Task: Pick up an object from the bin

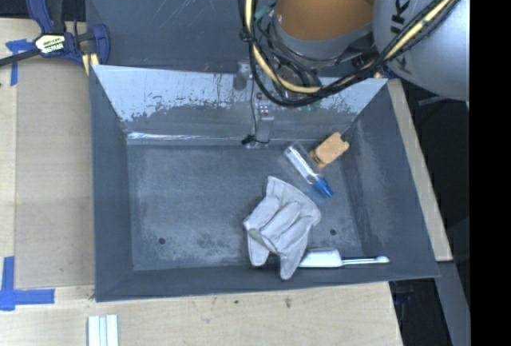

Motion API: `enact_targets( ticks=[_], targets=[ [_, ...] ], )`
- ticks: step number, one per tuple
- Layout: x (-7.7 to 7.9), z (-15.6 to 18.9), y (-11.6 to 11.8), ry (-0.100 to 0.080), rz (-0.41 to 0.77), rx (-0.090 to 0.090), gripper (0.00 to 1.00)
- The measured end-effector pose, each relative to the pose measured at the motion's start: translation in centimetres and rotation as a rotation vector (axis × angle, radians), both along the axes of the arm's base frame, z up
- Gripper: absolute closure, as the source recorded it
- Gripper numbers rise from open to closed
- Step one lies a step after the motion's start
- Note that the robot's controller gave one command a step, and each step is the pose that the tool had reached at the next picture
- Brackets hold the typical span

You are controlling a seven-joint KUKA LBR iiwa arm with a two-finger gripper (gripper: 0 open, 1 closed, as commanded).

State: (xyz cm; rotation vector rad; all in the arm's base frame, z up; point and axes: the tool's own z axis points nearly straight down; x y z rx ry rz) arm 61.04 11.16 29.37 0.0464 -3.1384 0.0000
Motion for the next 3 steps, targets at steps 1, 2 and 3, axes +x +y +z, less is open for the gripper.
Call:
enact_targets(
  ticks=[1, 2, 3],
  targets=[
    [-2.2, 6.2, -0.5, -0.002, 0.044, -0.001, 0.00],
    [-1.5, 5.8, -1.7, -0.025, 0.073, 0.003, 0.00],
    [-2.4, -0.1, -2.3, -0.006, 0.211, 0.000, 0.00]
  ],
)
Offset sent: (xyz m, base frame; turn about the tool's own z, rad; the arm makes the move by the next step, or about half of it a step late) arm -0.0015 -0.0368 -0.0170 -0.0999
